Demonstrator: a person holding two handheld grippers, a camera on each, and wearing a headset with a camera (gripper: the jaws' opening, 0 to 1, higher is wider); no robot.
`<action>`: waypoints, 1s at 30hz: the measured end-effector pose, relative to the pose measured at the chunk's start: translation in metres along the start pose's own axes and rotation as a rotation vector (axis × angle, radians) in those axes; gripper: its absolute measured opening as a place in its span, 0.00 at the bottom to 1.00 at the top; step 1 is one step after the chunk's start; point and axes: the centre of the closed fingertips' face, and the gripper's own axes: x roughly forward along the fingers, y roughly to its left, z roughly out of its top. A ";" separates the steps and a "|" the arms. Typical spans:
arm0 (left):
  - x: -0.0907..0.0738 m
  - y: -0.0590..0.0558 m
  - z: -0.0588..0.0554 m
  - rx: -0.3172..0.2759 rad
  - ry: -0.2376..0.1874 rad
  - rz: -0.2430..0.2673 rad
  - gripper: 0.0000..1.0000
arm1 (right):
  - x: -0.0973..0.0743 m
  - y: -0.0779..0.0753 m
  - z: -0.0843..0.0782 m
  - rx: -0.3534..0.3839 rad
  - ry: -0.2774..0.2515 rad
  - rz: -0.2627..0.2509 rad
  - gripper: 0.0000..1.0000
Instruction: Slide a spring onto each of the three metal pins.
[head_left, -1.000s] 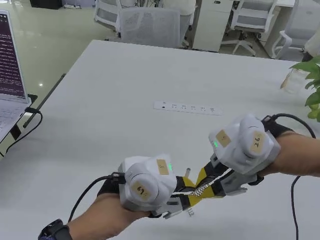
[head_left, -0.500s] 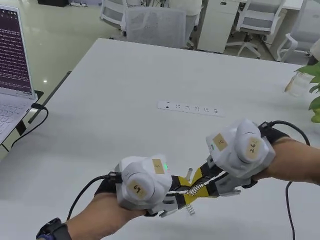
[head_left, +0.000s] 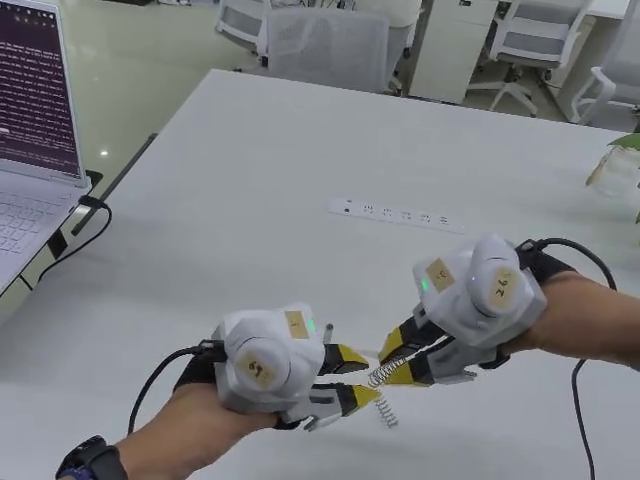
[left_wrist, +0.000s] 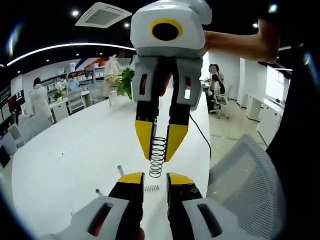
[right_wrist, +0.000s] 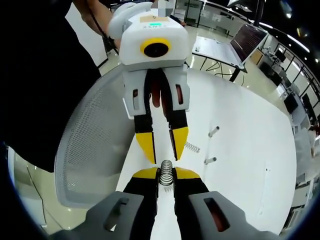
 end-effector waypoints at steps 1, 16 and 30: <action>-0.002 0.001 -0.001 -0.002 0.001 0.006 0.10 | 0.001 -0.001 -0.001 0.002 0.002 -0.001 0.08; -0.035 0.031 -0.029 -0.114 0.014 0.127 0.19 | 0.018 -0.010 -0.014 0.024 0.023 0.008 0.08; -0.073 0.055 -0.072 -0.234 0.039 0.245 0.28 | 0.032 -0.019 -0.016 0.043 0.037 0.021 0.08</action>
